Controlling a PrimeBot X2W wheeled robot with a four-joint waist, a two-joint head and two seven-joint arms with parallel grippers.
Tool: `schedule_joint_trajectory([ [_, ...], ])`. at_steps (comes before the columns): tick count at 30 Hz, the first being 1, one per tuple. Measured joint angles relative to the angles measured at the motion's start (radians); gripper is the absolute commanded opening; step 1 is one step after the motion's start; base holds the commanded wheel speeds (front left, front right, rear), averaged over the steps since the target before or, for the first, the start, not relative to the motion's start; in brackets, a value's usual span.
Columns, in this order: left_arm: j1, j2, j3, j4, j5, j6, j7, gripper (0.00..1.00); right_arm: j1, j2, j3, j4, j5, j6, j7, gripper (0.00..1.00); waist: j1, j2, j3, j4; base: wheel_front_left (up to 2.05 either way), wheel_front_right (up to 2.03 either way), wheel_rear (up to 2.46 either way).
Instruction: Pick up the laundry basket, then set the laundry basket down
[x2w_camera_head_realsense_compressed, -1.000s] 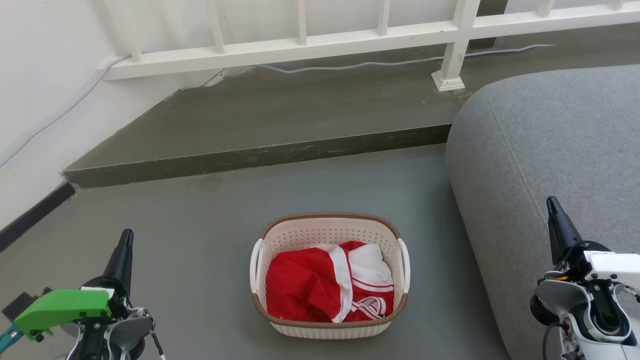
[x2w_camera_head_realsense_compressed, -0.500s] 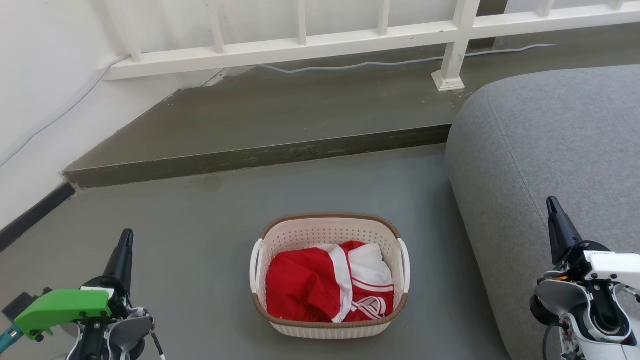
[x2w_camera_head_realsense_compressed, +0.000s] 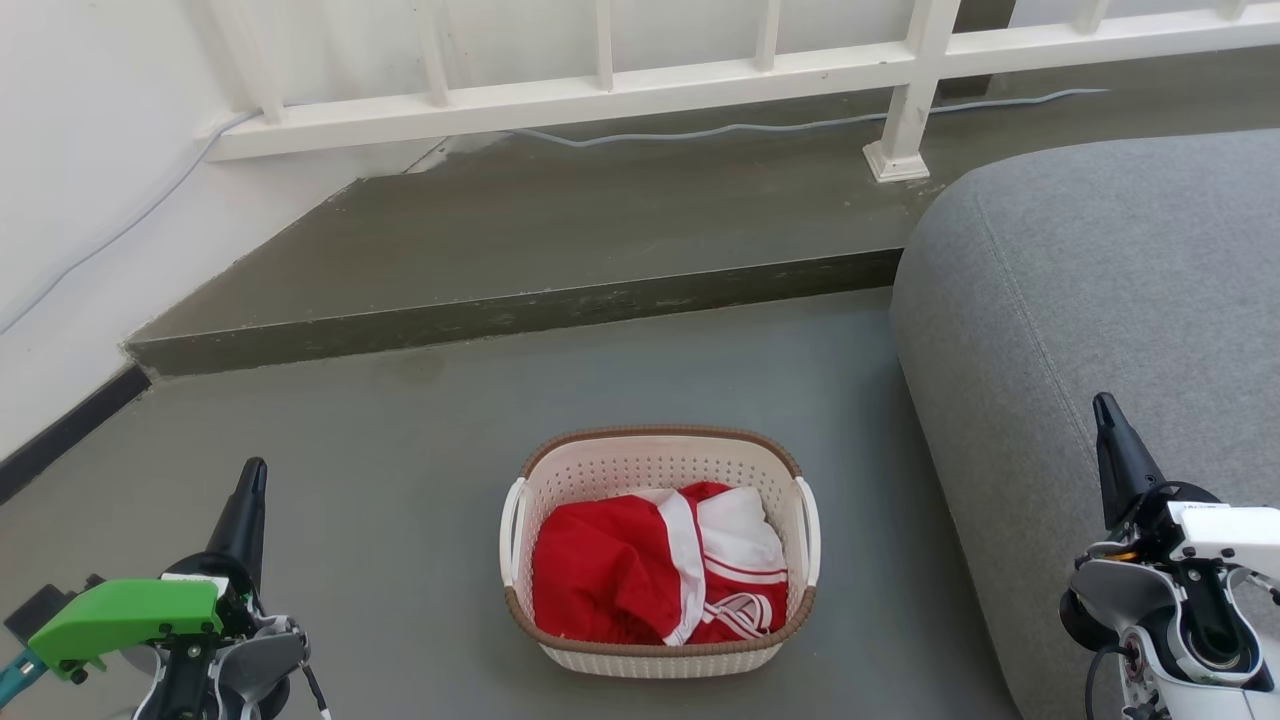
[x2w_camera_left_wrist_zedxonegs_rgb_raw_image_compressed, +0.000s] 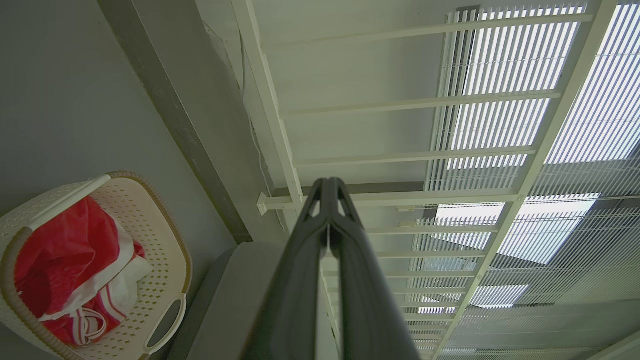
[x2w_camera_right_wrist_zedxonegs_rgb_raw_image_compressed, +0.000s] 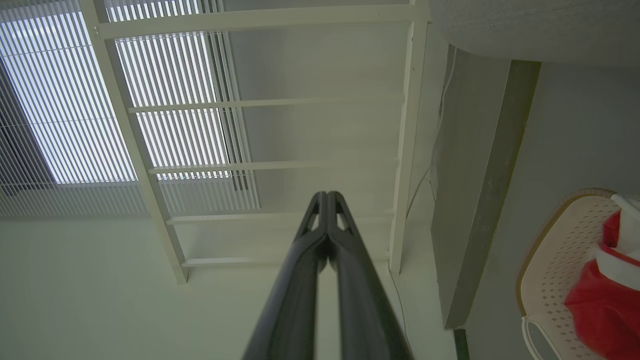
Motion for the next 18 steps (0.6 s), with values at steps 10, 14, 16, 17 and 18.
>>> schedule_joint_trajectory([
  [10,0.0,0.0,0.0,0.0,0.0,0.0,0.0,0.0,0.0,0.0,0.0,0.0,0.0,0.0,0.0,0.0,0.0,0.0,0.0,0.0,0.0,0.0,0.0],
  [14,0.0,0.0,0.0,0.0,0.0,0.0,0.0,0.0,0.0,0.0,0.0,0.0,0.0,0.0,0.0,0.0,0.0,0.0,0.0,0.0,0.0,0.0,0.0],
  [16,0.0,0.0,0.0,0.0,0.0,0.0,0.0,0.0,0.0,0.0,0.0,0.0,0.0,0.0,0.0,0.0,0.0,0.0,0.0,0.0,0.0,0.0,0.0],
  [17,0.0,0.0,0.0,0.0,0.0,0.0,0.0,0.0,0.0,0.0,0.0,0.0,0.0,0.0,0.0,0.0,0.0,0.0,0.0,0.0,0.0,0.0,0.0],
  [18,0.0,0.0,0.0,0.0,0.0,0.0,0.0,0.0,0.0,0.0,0.0,0.0,0.0,0.0,0.0,0.0,0.0,0.0,0.0,0.0,0.0,0.0,0.0],
])
